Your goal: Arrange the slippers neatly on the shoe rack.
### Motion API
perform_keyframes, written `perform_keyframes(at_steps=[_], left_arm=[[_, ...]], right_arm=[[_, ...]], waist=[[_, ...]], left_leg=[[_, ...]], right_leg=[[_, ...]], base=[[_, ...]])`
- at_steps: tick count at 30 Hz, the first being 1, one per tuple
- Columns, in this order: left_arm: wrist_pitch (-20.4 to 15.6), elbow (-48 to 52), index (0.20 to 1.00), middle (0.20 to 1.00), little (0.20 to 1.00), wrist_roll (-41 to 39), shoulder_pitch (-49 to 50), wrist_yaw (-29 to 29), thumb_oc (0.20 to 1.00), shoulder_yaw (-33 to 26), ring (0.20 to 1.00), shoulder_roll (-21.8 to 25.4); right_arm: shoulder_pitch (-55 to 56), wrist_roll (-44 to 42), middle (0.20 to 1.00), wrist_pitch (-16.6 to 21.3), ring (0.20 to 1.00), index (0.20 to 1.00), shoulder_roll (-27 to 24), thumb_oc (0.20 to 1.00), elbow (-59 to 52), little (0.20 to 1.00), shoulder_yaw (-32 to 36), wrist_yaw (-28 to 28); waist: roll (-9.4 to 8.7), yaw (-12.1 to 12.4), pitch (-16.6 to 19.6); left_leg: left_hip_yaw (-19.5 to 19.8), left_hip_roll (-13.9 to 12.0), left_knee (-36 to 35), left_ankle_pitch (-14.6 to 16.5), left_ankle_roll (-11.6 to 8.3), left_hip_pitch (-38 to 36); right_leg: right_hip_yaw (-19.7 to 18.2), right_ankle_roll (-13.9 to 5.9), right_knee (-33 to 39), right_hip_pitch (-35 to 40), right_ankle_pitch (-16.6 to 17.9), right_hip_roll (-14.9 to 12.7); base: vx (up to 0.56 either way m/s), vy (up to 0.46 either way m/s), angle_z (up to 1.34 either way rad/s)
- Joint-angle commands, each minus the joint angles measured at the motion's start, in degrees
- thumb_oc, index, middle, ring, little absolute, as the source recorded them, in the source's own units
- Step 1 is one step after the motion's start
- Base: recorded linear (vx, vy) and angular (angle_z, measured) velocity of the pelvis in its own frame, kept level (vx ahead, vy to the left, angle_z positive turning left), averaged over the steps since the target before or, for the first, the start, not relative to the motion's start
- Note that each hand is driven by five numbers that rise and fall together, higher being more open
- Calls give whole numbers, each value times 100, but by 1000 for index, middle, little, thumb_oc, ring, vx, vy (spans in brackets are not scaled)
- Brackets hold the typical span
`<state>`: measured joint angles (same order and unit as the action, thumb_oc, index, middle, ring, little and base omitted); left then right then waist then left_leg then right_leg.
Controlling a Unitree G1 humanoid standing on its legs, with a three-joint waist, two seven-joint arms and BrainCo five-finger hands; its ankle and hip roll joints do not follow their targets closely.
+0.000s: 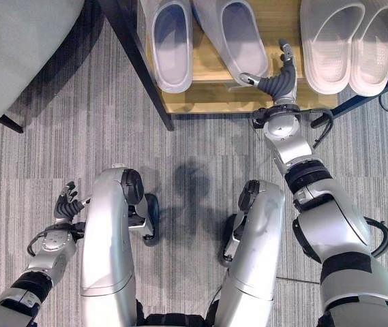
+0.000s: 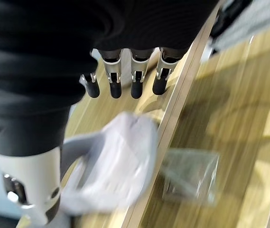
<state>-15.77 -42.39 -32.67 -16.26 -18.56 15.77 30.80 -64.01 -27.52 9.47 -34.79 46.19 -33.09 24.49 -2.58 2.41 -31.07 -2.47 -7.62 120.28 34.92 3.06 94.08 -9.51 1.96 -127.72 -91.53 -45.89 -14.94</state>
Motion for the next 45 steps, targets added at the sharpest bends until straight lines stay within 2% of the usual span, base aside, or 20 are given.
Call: perform_keyframes(at_steps=[1, 7, 20, 24, 30, 36, 42, 45], left_arm=[[-149, 106, 1000, 1000, 1000, -40, 228, 74, 1000, 129, 1000, 245], [-111, 82, 1000, 1000, 1000, -32, 167, 98, 1000, 145, 1000, 220], [-52, 55, 1000, 1000, 1000, 72, 175, 121, 1000, 2, 1000, 145], [-32, 38, 1000, 1000, 1000, 96, 170, 119, 1000, 7, 1000, 96], [-19, 29, 1000, 1000, 1000, 74, 150, 121, 1000, -10, 1000, 87], [19, 24, 1000, 1000, 1000, 68, 26, 122, 1000, -6, 1000, 121], [14, 28, 1000, 1000, 1000, 58, 28, 113, 1000, -13, 1000, 122], [6, -35, 1000, 1000, 1000, 88, 37, 60, 1000, 7, 1000, 32]], right_arm=[[-562, -455, 1000, 468, 1000, 1000, -116, 1000, -243, 1000, -182, -297], [-568, -702, 1000, 454, 1000, 1000, -181, 1000, -553, 1000, -503, -595], [-118, -680, 1000, 466, 1000, 1000, -545, 1000, -1581, 1000, -657, -939], [-89, -673, 1000, 450, 1000, 1000, -529, 1000, -1667, 1000, -653, -945], [-13, -1112, 1000, 464, 1000, 1000, -465, 1000, -1678, 1000, -659, -1122], [-91, -1414, 1000, 375, 1000, 1000, -454, 1000, -1788, 1000, -975, -1357], [-149, -1463, 1000, 332, 1000, 1000, -428, 1000, -1900, 1000, -1101, -1424], [-110, -1072, 1000, 368, 1000, 1000, -345, 1000, -1855, 1000, -886, -1113]], waist=[[-99, 166, 128], [-91, 155, 128], [-142, 76, 128], [-138, 68, 128], [-149, 64, 128], [-126, 66, 128], [-113, 73, 128], [-120, 63, 128]], left_leg=[[798, 321, 0, 590, -176, -413], [806, 331, -20, 566, -196, -413], [787, 348, -53, 535, -230, -413], [800, 356, -64, 528, -241, -413], [797, 364, -46, 523, -257, -413], [817, 363, -57, 503, -279, -413], [828, 378, -66, 493, -282, -413], [803, 365, -82, 489, -273, -413]], right_leg=[[-894, 429, -205, 157, 440, -85], [-902, 437, -168, 157, 430, -101], [-946, 409, -178, 157, 440, -69], [-974, 406, -179, 157, 443, -60], [-977, 403, -192, 157, 442, -53], [-986, 389, -188, 157, 436, -55], [-983, 393, -190, 157, 435, -60], [-994, 380, -185, 157, 466, -46]], base=[[0, 0, 0], [0, 0, 0], [0, 0, 0], [0, 0, 0], [0, 0, 0], [0, 0, 0], [0, 0, 0], [0, 0, 0]])
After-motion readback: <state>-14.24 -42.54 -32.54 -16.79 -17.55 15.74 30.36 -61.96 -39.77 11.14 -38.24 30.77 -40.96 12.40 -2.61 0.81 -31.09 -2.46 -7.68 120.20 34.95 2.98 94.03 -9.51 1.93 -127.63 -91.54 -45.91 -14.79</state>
